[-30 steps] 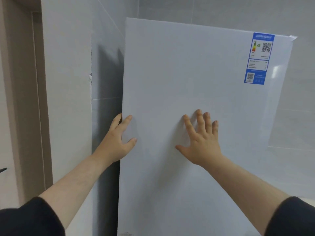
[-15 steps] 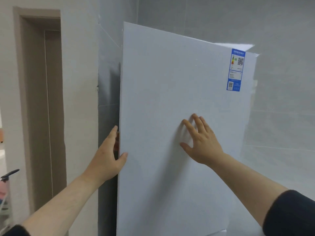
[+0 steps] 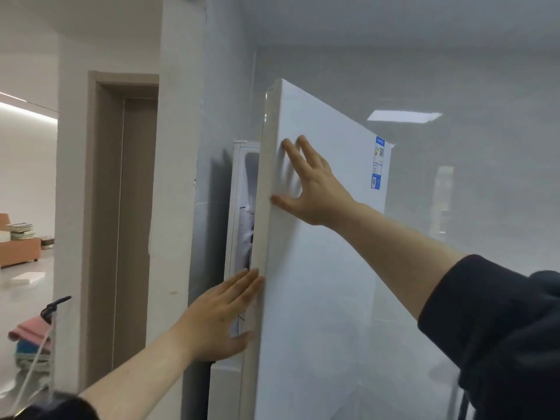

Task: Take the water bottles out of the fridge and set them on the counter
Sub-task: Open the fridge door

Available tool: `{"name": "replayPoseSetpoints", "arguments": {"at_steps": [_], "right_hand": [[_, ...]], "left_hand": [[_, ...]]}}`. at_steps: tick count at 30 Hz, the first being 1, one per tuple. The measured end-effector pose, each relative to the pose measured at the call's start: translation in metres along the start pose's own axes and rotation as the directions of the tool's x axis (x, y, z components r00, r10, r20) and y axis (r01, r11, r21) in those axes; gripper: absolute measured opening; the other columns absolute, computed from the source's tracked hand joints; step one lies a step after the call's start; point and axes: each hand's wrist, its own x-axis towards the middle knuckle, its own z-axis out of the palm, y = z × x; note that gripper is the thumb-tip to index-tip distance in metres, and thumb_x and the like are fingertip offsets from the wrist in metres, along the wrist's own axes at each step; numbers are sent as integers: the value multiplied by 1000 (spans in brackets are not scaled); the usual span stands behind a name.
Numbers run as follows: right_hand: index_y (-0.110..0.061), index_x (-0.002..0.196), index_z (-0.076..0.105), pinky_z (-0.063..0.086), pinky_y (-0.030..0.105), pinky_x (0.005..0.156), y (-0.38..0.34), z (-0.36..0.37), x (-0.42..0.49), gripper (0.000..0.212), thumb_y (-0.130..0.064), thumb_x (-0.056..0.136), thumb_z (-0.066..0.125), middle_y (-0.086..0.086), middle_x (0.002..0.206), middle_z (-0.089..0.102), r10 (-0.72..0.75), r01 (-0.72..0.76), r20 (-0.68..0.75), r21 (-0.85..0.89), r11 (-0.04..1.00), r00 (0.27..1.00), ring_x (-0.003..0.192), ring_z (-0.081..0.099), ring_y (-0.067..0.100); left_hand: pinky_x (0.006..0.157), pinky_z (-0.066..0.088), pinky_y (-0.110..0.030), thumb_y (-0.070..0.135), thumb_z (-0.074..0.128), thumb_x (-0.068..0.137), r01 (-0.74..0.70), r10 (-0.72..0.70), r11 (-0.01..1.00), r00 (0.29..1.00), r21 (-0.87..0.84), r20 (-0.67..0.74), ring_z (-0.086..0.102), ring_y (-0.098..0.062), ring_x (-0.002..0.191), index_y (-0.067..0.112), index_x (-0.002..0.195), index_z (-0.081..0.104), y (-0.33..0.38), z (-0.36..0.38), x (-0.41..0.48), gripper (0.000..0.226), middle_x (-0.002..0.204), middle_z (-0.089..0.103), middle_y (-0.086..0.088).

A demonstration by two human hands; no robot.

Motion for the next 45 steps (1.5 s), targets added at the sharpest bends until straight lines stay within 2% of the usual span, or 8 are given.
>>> {"name": "replayPoseSetpoints", "arguments": {"at_steps": [5,11,19,24,31,36,41,45], "right_hand": [[-33,156,-5,24,37,118,6,-46,-45,103,-54,84,65,-6,166,-7,45,-44,84,-15,999,995,151,14,19],[-30,157,4,24,30,114,10,-100,-86,94,-48,88,65,-10,165,9,122,-126,81,37,991,989,147,26,14],[-23,150,24,46,36,99,27,-161,-138,74,-39,90,65,-1,156,36,320,-299,-30,279,912,947,129,53,23],[-21,140,38,54,43,93,52,-190,-171,63,-33,85,67,-4,137,54,435,-378,-90,359,853,896,113,64,22],[-20,130,48,52,38,90,96,-217,-197,54,-30,80,65,-15,110,60,592,-482,-123,464,744,796,107,62,17],[-15,130,46,46,33,86,114,-225,-205,47,-25,88,64,-1,121,61,638,-531,-125,446,720,760,113,60,23],[-4,150,28,21,31,117,92,-224,-200,71,-28,90,58,12,156,31,448,-451,-467,114,885,762,145,27,26],[-7,142,41,39,42,110,54,-199,-196,64,-29,85,55,8,143,47,202,-152,-583,134,979,787,132,45,22]], "left_hand": [[115,15,-33,63,54,76,-63,51,986,995,154,84,20,-18,147,22,156,19,51,-35,-3,96,159,28,-3],[117,-16,-36,59,33,89,-207,184,972,964,110,189,-33,-10,142,48,142,-31,102,-50,6,84,157,-30,9],[110,-25,-40,53,38,92,-395,375,911,913,119,161,-36,-10,141,35,155,-5,182,-59,42,78,161,-21,3],[115,-15,-46,53,42,89,-537,514,816,844,214,155,-10,-22,151,26,156,9,228,-53,82,80,164,3,-5],[114,-19,-45,45,51,87,-607,588,773,795,184,151,-7,-22,151,23,155,13,290,-45,127,81,165,5,-7],[115,-17,-40,43,51,89,-627,618,767,779,135,106,-5,-23,151,22,155,14,310,-49,143,79,165,6,-8],[122,11,-44,47,45,91,-393,362,912,907,-121,-213,0,-14,150,23,154,20,251,-82,146,72,162,7,1],[121,13,-30,48,44,86,-154,-53,900,891,-409,-452,8,-5,148,33,150,17,172,-135,121,71,158,12,11]]}}
